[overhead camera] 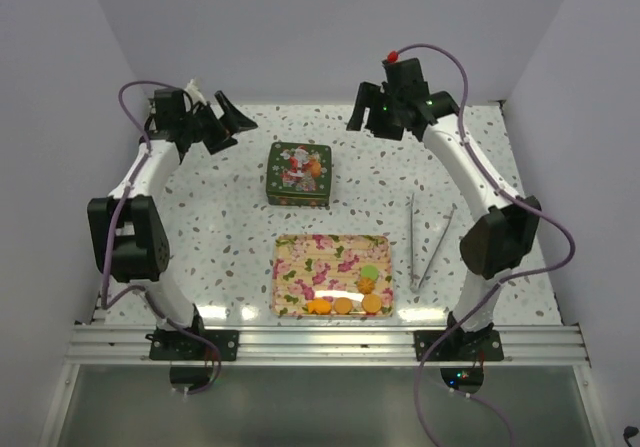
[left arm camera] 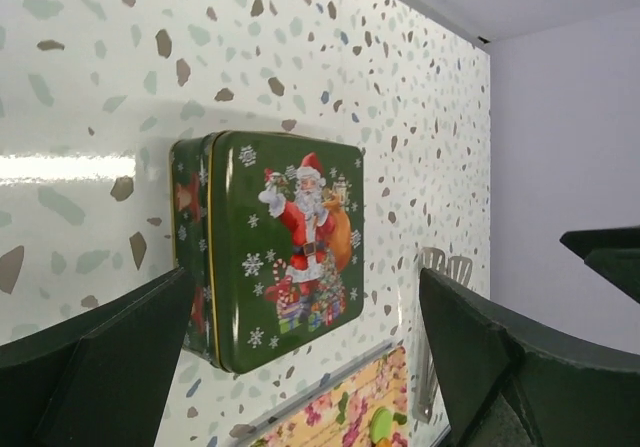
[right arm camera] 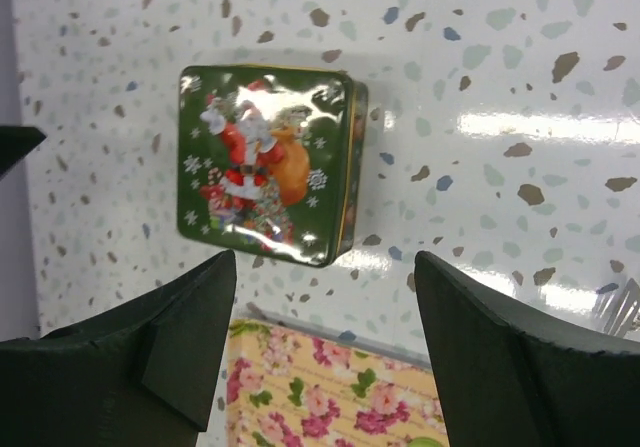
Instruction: Pack the cookies
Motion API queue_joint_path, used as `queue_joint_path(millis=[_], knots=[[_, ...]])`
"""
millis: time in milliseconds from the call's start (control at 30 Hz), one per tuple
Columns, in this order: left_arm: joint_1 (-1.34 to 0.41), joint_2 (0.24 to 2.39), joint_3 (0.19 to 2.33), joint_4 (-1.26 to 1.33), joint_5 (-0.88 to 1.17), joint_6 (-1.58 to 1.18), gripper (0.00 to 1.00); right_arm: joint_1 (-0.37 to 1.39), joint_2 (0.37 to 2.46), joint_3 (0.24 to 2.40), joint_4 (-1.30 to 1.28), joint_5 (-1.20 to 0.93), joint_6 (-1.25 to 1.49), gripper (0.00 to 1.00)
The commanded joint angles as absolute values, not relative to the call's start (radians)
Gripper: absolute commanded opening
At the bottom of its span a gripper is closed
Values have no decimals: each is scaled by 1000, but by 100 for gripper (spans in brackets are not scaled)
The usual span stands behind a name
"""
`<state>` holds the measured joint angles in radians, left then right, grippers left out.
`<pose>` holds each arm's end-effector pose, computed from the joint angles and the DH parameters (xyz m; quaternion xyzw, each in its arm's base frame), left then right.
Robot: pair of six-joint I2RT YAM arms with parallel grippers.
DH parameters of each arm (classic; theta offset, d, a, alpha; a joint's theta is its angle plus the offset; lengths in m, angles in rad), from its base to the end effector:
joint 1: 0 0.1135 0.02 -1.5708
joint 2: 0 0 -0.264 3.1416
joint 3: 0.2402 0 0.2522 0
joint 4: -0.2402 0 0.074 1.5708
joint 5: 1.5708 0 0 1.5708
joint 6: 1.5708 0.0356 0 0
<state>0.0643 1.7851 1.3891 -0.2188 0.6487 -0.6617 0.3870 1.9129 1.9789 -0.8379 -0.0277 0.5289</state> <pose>0.4095 0.0048 0.2733 -0.1618 0.8388 -0.3988 0.3334 0.3956 0.1623 0.3618 0.0599 0.9193 0.1834 0.3432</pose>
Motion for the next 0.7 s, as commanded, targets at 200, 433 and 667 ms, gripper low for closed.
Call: queue_joint_path(millis=[200, 433, 667], knots=[[-138, 1580, 1583, -481, 321, -503, 100, 426, 1468, 1593, -575, -278, 502, 80], [-278, 1323, 1517, -659, -26, -451, 100, 463, 1215, 1398, -597, -302, 514, 86], [-295, 1175, 1473, -767, -208, -400, 100, 479, 1025, 1241, -636, -348, 554, 88]])
